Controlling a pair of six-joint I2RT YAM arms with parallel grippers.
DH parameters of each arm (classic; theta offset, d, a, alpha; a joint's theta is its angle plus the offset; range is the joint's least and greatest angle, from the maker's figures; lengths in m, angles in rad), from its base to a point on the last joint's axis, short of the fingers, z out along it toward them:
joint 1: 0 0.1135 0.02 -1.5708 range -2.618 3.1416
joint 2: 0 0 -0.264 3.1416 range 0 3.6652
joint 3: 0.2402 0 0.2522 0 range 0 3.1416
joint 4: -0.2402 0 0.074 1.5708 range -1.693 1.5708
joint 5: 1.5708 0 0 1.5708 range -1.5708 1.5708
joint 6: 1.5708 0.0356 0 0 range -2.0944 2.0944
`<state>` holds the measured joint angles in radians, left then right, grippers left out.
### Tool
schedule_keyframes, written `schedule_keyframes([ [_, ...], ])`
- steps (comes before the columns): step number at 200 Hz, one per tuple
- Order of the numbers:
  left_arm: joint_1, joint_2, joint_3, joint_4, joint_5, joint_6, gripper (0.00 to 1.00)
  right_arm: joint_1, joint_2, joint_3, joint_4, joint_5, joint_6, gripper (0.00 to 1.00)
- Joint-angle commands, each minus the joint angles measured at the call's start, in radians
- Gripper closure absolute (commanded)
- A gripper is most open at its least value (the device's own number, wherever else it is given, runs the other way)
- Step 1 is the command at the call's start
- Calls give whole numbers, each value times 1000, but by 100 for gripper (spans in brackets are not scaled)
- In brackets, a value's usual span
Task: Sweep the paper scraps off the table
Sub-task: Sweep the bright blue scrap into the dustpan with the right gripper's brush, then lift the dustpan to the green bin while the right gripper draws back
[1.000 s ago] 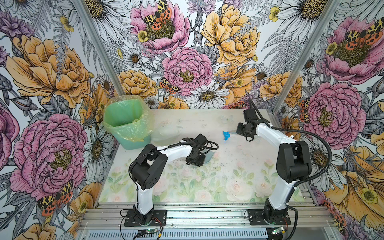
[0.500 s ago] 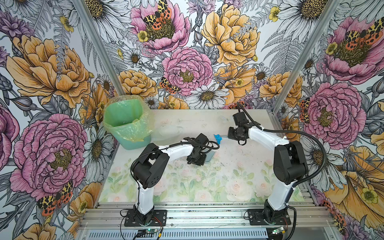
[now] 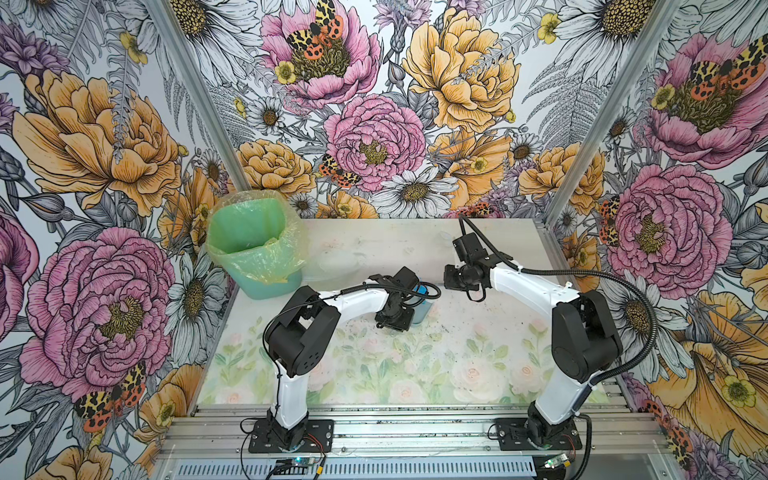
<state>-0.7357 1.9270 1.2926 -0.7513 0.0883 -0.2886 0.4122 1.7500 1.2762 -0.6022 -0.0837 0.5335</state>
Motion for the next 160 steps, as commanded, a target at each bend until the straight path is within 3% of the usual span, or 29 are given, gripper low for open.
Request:
schedule_keyframes([
  [1,-10,33,18,1,-8,-6,100,24,-50,-39,-13,-31,14,100],
  [76,-8,35,25,5,-40,-8,100,54,-143,-120,-58,-89,-31,100],
  [160,-8,12,11,39,-72,-6,100,46,-249,-103,-138,-100,-99,100],
])
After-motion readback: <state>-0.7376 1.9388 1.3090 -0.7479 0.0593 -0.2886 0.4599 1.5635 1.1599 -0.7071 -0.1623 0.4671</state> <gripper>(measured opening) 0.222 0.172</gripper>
